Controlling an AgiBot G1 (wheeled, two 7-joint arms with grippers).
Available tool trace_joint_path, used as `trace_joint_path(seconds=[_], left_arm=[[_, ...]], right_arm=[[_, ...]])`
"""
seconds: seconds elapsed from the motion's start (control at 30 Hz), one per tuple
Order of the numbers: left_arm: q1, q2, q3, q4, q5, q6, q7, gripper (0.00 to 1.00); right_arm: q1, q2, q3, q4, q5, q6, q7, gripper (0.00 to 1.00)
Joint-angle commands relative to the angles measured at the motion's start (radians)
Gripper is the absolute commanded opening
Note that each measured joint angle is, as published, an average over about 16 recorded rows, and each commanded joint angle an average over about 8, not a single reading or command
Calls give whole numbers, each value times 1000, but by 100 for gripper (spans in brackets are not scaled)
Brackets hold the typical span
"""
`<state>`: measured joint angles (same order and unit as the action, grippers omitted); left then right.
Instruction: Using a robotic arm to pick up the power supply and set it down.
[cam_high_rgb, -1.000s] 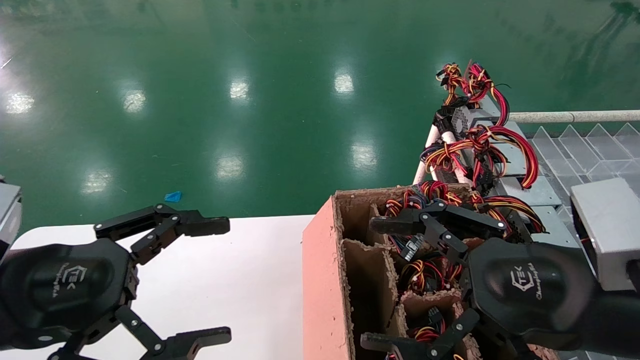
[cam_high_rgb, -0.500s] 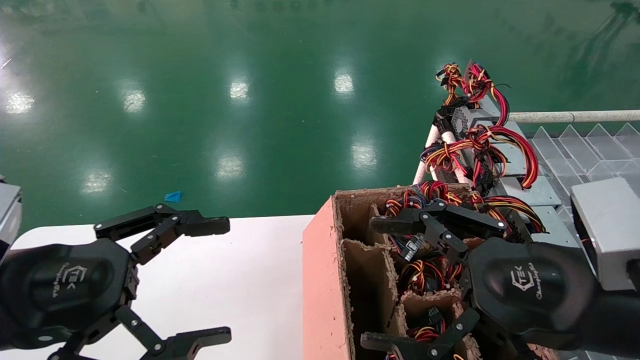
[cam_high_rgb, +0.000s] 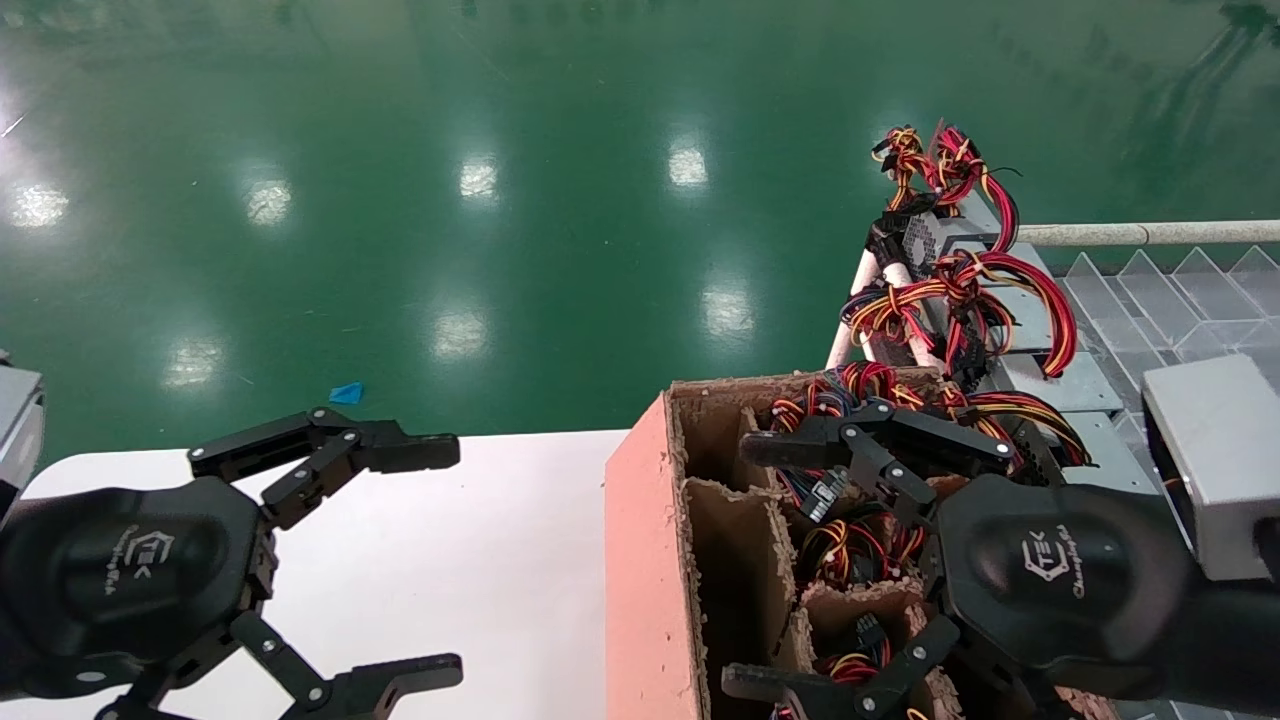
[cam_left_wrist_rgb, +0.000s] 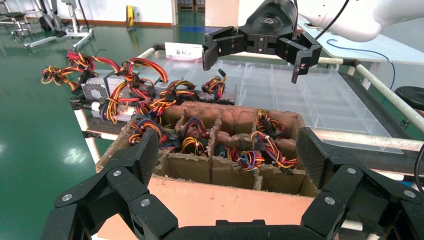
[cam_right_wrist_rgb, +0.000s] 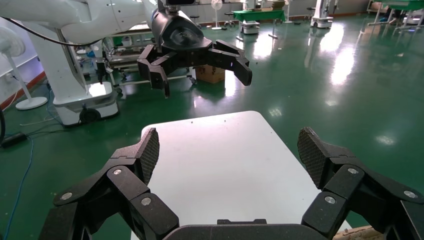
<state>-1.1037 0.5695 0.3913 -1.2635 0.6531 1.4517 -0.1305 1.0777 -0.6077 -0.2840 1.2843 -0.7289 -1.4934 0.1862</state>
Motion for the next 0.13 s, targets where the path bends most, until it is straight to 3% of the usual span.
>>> trace_joint_path(seconds=[0.03,0.13], left_arm=[[0,0,0,0,0,0,0,100],[0,0,0,0,0,0,0,100]], right_arm=[[0,0,0,0,0,0,0,100],[0,0,0,0,0,0,0,100]])
